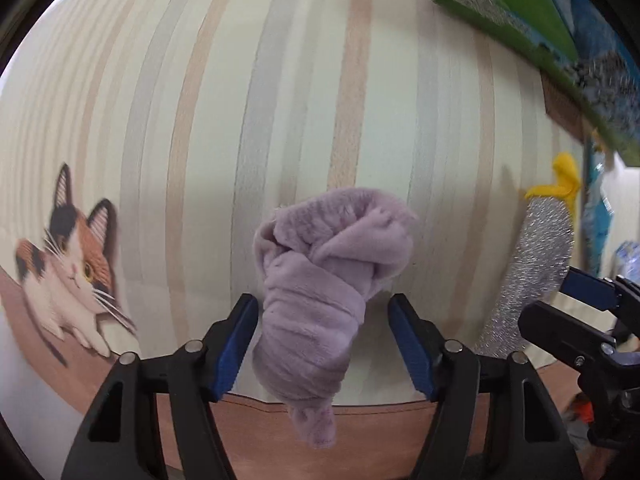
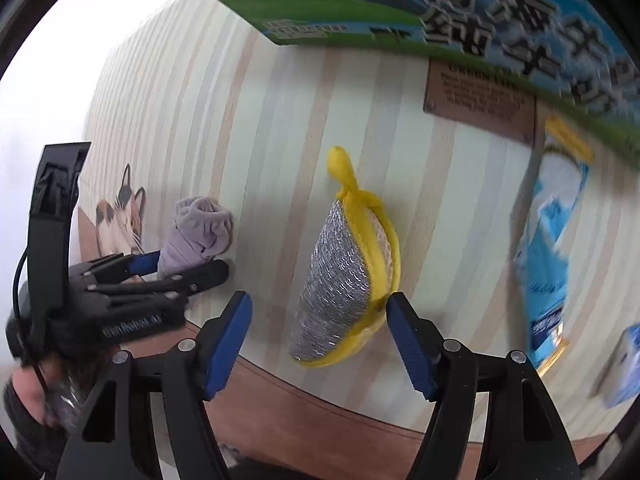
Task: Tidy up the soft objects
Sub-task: 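Grasp the lilac sock with the left gripper while the right grasps the yellow sponge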
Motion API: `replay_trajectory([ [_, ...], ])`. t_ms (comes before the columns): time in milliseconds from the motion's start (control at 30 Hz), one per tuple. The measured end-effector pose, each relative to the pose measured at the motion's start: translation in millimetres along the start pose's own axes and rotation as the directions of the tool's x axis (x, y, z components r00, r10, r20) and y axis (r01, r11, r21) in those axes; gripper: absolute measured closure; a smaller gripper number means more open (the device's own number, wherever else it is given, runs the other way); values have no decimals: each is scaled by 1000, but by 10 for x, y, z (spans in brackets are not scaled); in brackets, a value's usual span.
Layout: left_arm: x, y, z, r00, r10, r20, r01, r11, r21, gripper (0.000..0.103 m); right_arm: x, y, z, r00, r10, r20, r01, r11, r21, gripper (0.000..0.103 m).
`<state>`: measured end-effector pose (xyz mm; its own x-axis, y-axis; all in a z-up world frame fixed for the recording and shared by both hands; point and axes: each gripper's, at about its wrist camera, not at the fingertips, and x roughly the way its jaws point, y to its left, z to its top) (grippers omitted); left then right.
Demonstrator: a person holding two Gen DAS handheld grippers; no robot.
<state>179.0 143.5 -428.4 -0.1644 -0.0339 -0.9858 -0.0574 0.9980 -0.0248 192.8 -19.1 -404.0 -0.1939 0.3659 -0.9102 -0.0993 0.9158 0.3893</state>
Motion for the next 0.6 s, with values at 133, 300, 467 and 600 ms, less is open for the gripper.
replay_trajectory([
  [133, -31, -204, -83, 999, 18, 47, -16, 999, -32, 67, 123, -72, -45, 1000, -2, 23, 0, 997, 76, 31],
  [300, -66, -39, -183, 998, -43, 55, 50, 991, -127, 67, 185, 19, -46, 994, -86, 65, 82, 995, 64, 44],
  [467, -75, -5, -275, 997, -60, 48, 65, 989, -129, 66, 132, 149, -53, 974, -222, 34, 225, 956, -190, 47],
  [600, -99, -11, -196, 998, -43, 47, 50, 988, -146, 64, 14, 0, 15, 987, -162, -5, 159, 974, -162, 45],
])
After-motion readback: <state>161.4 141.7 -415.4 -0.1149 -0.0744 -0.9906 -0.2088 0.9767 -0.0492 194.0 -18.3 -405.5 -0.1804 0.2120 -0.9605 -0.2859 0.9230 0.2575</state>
